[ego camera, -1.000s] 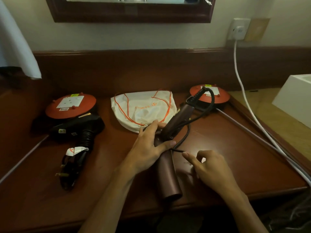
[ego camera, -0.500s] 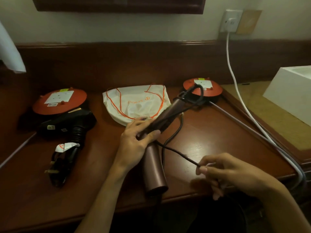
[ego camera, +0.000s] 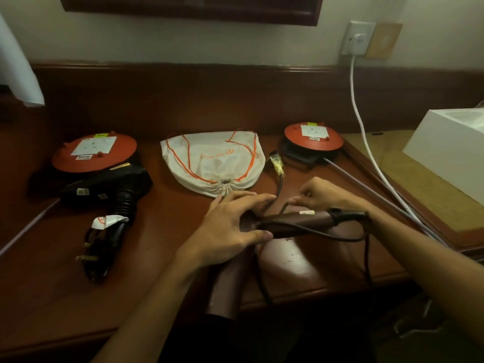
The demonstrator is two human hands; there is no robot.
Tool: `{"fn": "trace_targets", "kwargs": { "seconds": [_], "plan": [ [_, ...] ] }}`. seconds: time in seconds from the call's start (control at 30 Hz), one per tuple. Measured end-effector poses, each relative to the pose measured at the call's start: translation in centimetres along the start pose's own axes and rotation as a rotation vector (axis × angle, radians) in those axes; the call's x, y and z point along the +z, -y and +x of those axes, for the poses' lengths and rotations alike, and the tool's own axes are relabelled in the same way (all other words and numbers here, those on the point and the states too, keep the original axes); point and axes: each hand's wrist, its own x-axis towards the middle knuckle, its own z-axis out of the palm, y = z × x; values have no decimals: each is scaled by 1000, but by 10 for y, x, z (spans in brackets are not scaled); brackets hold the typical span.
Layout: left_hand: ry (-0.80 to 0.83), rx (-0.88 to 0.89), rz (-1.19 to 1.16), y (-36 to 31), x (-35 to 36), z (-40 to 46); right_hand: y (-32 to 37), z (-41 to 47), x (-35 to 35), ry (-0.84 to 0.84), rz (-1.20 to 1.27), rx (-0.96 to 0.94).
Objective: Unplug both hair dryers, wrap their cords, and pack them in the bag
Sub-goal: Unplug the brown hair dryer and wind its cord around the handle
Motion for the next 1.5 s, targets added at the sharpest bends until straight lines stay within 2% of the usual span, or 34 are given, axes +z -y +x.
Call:
{"fn": "trace_targets", "kwargs": {
  "seconds": [0.07,0.17,0.3,0.43,0.53,0.6,0.63,0.7,0.77,0.83,0.93,1.07,1.2,1.4,1.43,1.5],
  "plan": [
    [52,-2,110,-12,0,2,-2,20,-4,39,-116,2],
    [111,-40,183,-21,1,5,17,27,-26,42,-220,-113],
    [108,-71,141,-20,5,12,51,-1,-61,156,-206,-219],
    [65,-44,124,-14,7,15,67,-45,-56,289,-226,-372],
    [58,-11,144,-13,8,16,62,-63,-53,473,-201,-361],
    [66,-14,168,-15,9,18,55,-70,-67,533,-238,-298],
    [63,-27,165,-14,10,18,48,-69,-75,490,-282,-270],
    [27,-37,139,-13,9,18,32,-65,-88,284,-420,-190],
    [-9,-43,111,-12,9,18,16,-58,-89,118,-425,-118],
    [-55,-63,105,-11,12,17,9,-62,-80,122,-273,-153],
    [-159,-56,28,-3,13,17,13,-85,-59,183,82,-212],
    [-225,0,-205,13,8,14,-2,-99,2,199,183,-306],
    [-228,41,-279,16,8,6,-14,-79,48,136,88,-294],
    [-200,65,-375,17,7,-4,-1,-45,54,120,-93,-196],
    [-179,72,-368,17,7,-4,2,-27,66,67,-94,-144],
    [-136,94,-321,13,8,-3,-20,-14,64,-150,-314,-142]
  ]
}}
